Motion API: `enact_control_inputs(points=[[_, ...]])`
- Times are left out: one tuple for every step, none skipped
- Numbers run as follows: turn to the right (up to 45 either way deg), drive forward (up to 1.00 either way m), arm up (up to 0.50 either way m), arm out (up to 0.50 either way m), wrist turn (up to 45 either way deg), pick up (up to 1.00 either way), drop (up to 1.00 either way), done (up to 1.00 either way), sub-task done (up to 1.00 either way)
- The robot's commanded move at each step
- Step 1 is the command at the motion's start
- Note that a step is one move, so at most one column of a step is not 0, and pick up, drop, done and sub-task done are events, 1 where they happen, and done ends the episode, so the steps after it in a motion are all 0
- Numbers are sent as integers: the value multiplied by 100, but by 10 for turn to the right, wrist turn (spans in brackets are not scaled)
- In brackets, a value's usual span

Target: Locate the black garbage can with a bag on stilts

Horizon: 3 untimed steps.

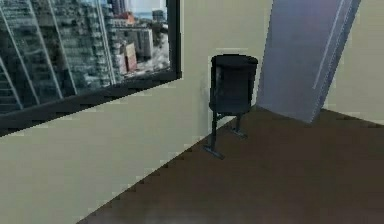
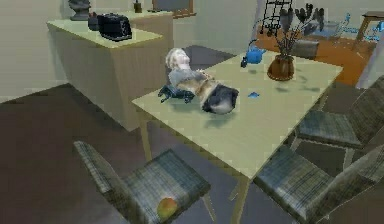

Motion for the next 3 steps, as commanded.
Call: enact_control_inputs(points=[[0, 35, 0, 0, 0, 0, 0, 0, 0], [330, 0, 0, 0, 0, 0, 0, 0, 0], [0, 95, 0, 0, 0, 0, 0, 0, 0]])
